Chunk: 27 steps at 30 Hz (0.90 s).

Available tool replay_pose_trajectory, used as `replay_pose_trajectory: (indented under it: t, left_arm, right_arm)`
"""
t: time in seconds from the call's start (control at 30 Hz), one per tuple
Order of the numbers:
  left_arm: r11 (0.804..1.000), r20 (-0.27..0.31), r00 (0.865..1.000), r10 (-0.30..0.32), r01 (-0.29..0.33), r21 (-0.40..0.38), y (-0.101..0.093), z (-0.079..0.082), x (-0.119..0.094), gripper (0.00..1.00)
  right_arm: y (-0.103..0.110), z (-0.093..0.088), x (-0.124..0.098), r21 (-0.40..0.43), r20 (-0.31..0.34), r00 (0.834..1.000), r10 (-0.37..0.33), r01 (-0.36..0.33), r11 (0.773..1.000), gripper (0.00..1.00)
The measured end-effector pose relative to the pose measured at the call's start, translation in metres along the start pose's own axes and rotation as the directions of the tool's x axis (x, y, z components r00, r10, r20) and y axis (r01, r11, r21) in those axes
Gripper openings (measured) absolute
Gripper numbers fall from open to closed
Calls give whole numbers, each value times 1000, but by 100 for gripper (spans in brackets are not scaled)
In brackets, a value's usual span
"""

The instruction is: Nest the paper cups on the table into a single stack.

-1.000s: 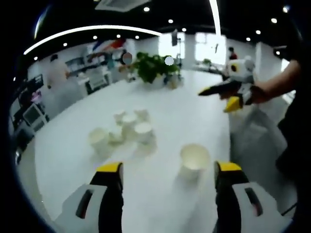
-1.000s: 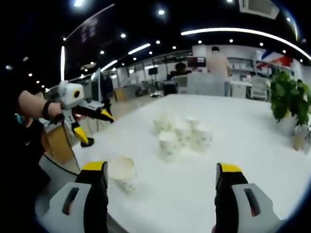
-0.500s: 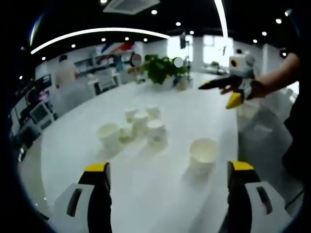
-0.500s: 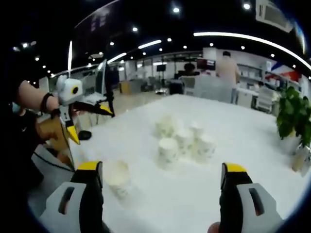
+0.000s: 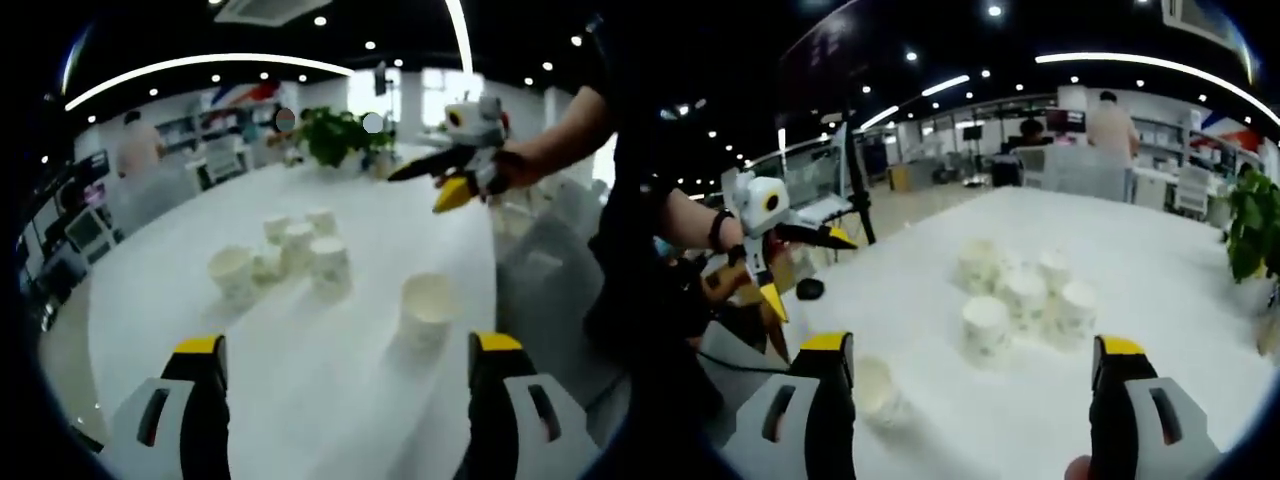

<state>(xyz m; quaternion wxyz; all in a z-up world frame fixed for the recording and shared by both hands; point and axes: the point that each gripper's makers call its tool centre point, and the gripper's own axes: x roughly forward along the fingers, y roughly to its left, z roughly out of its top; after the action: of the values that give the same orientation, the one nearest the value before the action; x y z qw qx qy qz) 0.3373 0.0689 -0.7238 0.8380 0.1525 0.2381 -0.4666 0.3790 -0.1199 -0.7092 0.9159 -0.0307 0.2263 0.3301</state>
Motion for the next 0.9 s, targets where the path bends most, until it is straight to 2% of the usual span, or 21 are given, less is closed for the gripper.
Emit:
replay_pose_trajectory:
  t: [0.13,0.4,0.73,0.9]
  left_arm:
    - [1000,13,1000,-4,5,-25,0,3,-1,100]
    - [1000,7,1000,-16,16,-25,-6,-1,2,100]
    - [999,14,1000,-5,5,-43,-7,-2,2,100]
    - [998,10,1000,9,-8,-63,-4,-3,3,100]
  right_arm:
    - [-3,-1,19,29,-29,999,13,-12,999,96]
    - [-10,2,49,2,-60,998,1,-1,1000,92]
    - [-9,-15,75,49,-124,992,6,0,999,80]
    - [-10,-22,86,29,-154,988,13,-9,1000,73]
